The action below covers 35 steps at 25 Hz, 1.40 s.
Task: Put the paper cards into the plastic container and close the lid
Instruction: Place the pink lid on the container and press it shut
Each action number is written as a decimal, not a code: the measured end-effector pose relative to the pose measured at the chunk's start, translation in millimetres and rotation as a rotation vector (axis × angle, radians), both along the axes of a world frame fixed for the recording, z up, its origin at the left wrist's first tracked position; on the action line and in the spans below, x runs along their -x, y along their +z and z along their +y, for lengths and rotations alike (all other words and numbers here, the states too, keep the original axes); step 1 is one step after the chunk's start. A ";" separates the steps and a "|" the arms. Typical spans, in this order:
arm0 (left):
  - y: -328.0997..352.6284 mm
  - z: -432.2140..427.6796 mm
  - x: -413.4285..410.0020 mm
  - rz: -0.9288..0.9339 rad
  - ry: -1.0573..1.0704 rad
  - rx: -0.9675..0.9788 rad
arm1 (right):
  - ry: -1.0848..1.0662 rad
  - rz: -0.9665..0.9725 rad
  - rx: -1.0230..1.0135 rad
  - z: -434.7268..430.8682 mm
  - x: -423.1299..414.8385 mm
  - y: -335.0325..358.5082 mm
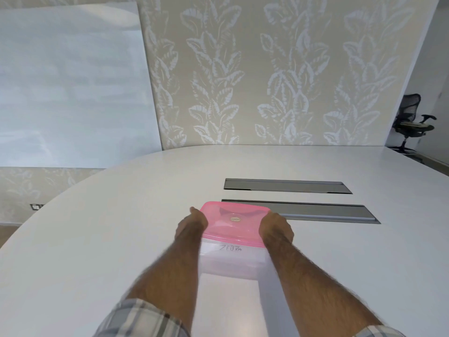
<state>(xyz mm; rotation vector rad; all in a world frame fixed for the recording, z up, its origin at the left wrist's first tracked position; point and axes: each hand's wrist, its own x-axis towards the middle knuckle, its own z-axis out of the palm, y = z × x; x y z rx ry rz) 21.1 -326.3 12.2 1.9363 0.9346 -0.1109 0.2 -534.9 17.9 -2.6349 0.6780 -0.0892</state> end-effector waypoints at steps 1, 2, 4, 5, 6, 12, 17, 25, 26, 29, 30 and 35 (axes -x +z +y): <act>-1.5 3.4 -7.7 -0.003 0.045 0.081 | -0.001 0.001 -0.006 0.0 0.2 0.8; -9.8 8.0 -21.3 -0.019 0.064 0.123 | -0.003 0.003 -0.018 -0.4 0.7 1.1; -2.6 3.7 -18.8 -0.045 0.033 0.058 | -0.026 -0.005 -0.051 -1.5 1.4 -0.8; -0.6 2.4 -16.1 -0.040 -0.002 -0.040 | -0.035 -0.011 -0.057 -1.5 1.1 -0.6; 1.0 2.7 -13.2 -0.021 -0.062 -0.157 | -0.037 -0.014 -0.058 -2.1 0.3 -0.6; 0.6 8.3 -4.1 -0.070 -0.382 -0.455 | -0.046 -0.012 -0.064 -1.5 -3.0 -2.6; -11.2 12.4 -6.1 -0.079 -0.395 -0.508 | -0.029 -0.016 0.002 -1.0 -6.6 -3.1; 12.2 -4.4 -10.7 -0.296 -0.549 -0.697 | -0.002 0.032 0.076 1.9 -3.7 2.1; 14.1 -5.0 -14.2 -0.309 -0.579 -0.627 | -0.003 0.023 0.066 2.5 -5.0 2.4; 9.5 -6.2 -23.5 -0.305 -0.666 -0.558 | 0.040 -0.074 0.094 5.4 -11.1 2.1; 6.9 -7.4 -24.6 -0.285 -0.690 -0.580 | 0.080 -0.101 0.124 5.8 -15.0 2.2; 4.3 -12.3 -28.5 -0.436 -0.834 -0.745 | 0.259 -0.059 0.136 8.9 -35.6 3.1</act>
